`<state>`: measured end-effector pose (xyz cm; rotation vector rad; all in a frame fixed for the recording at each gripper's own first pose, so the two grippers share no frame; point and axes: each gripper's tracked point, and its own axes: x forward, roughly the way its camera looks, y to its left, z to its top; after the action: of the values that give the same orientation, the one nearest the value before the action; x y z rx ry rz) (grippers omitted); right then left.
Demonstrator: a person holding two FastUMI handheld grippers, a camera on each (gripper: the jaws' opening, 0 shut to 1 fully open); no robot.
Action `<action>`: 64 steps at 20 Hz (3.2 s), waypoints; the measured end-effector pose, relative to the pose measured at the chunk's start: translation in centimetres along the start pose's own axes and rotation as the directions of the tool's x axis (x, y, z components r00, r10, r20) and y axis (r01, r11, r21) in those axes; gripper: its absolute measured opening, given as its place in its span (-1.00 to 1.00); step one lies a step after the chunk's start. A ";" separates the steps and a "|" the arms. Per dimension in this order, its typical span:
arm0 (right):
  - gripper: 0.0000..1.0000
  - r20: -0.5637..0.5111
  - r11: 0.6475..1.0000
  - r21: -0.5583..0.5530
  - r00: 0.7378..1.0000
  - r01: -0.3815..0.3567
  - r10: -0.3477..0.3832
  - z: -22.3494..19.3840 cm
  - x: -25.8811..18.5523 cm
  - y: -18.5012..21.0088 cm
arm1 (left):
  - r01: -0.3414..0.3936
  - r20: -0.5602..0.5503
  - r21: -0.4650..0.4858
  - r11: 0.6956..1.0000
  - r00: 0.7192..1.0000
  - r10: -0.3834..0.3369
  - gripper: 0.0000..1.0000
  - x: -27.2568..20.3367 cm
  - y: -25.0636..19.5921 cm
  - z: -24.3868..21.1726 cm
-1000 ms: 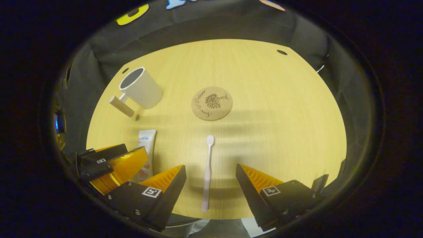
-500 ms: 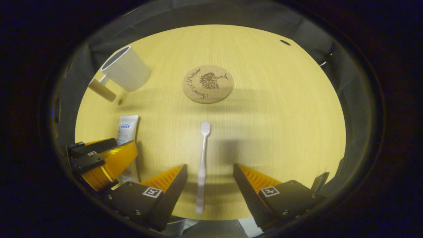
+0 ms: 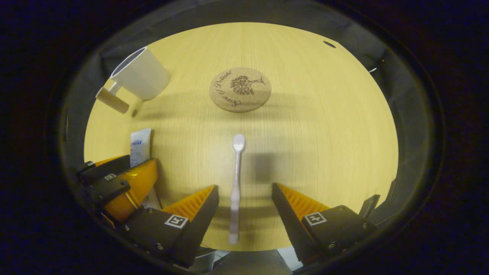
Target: Put the toothbrush and toothpaste on the desktop into the cup, then pick up the cup and place it on the coaster on the desktop.
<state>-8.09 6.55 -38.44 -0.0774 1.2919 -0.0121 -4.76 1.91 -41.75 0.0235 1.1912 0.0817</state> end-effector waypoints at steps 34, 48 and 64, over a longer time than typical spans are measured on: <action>-0.95 0.070 0.969 0.179 0.985 -0.170 0.160 1.7 -2.7 1.2 | 0.217 0.343 -0.093 0.972 0.923 -0.173 -0.65 -12.4 1.0 17.7; -0.95 0.168 0.935 0.306 0.977 -0.179 0.132 3.2 -6.4 -1.1 | 0.181 0.449 0.044 0.982 0.875 -0.181 -0.64 -8.3 1.1 29.4; -0.95 0.187 0.895 0.423 0.980 -0.142 0.067 4.0 -7.5 -6.0 | 0.085 0.653 0.091 0.992 0.747 -0.124 -0.65 -5.6 1.0 29.5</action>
<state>-6.15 1.16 -29.78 0.3702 1.0959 -0.1986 20.51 3.25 -25.51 0.0313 0.4755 -0.0598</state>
